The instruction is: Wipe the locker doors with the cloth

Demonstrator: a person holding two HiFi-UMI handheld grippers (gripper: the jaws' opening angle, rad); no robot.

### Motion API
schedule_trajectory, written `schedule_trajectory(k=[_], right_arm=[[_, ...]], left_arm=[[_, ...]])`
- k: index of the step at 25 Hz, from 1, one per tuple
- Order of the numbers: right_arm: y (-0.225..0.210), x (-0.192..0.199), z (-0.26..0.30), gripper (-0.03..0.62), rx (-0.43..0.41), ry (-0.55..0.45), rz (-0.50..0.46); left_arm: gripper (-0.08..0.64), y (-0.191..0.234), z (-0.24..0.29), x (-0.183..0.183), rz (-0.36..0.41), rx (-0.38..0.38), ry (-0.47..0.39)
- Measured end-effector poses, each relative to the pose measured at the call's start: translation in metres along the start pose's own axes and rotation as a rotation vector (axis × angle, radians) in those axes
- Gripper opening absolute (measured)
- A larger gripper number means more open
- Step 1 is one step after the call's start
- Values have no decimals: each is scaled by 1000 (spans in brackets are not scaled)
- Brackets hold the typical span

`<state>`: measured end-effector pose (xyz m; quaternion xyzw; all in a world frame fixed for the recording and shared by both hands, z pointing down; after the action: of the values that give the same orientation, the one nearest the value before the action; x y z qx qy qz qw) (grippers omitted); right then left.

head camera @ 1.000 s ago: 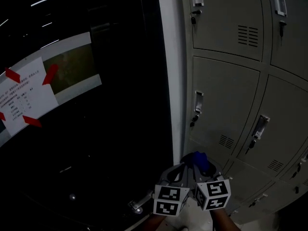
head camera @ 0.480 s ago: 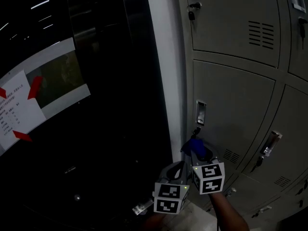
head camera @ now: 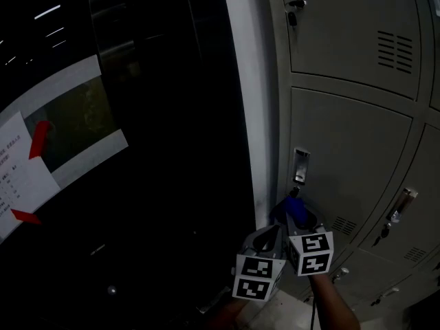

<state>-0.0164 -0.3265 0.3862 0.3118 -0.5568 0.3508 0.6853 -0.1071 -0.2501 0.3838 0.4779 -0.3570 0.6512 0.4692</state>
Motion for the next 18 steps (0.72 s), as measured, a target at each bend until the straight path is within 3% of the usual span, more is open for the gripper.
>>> schedule_trajectory(k=[18], right_arm=[[-52, 12, -74, 86, 239, 9, 43]], left_arm=[[2, -30, 26, -4, 12, 199, 1]])
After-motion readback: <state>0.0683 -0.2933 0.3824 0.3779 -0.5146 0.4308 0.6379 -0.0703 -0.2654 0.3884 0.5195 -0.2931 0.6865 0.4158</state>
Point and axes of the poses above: the fingertips, and each gripper's own axes: z forward along the fingers, y to its left, x out of its underside, the point moved 8 cm from there along -z, backward along the fingers, and after that the axes turned 4 degrees about y, right-handed, at the moved point
